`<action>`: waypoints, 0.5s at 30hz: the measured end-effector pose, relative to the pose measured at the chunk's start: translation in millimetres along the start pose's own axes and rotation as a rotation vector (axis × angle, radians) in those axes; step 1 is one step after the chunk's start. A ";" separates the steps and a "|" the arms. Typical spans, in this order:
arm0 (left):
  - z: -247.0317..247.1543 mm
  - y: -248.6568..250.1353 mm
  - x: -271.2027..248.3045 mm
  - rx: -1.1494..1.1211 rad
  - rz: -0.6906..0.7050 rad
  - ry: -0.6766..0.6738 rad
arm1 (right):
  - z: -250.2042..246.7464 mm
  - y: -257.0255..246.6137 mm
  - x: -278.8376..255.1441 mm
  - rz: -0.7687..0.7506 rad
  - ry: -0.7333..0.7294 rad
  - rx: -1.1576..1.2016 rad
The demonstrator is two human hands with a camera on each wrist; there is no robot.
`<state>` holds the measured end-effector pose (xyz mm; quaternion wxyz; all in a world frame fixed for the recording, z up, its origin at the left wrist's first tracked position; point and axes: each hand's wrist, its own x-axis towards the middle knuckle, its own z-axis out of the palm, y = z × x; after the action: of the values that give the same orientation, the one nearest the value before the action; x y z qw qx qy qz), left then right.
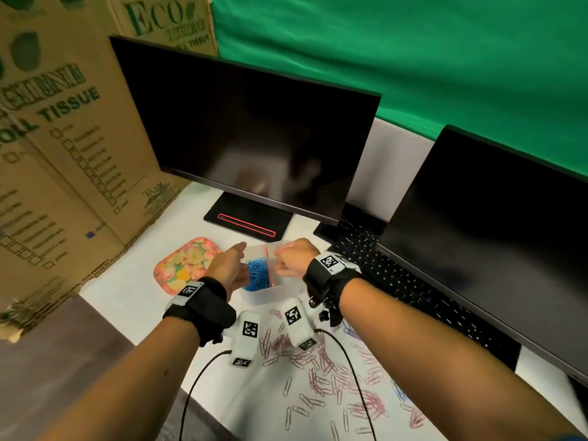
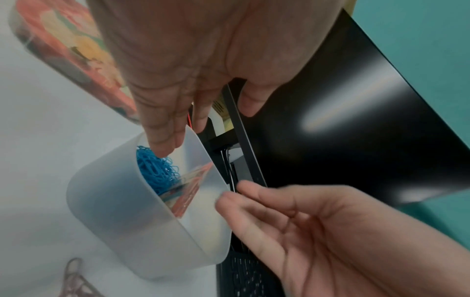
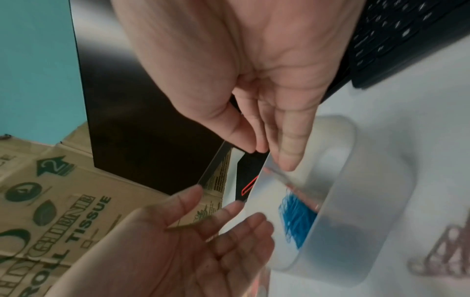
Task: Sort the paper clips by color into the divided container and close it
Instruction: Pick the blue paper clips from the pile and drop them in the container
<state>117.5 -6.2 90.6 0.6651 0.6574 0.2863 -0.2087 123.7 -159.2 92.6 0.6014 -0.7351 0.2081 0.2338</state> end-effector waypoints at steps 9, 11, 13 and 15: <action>71.4 -41.4 -38.5 0.579 0.461 -0.329 | -130.4 114.0 -71.1 0.016 0.250 -0.058; 91.9 -65.1 -42.3 0.834 0.583 -0.409 | -148.0 152.2 -90.0 0.033 0.354 -0.396; 114.0 -90.2 -46.9 1.075 0.710 -0.509 | -157.7 186.9 -114.0 0.069 0.421 -0.663; 132.5 -112.2 -52.0 1.317 0.808 -0.613 | -158.6 218.2 -133.9 0.051 0.429 -0.757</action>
<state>19.3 -148.6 36.2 0.2164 0.8783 -0.3464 -0.2486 -97.3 -352.9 26.9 0.2266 -0.9303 0.2462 0.1504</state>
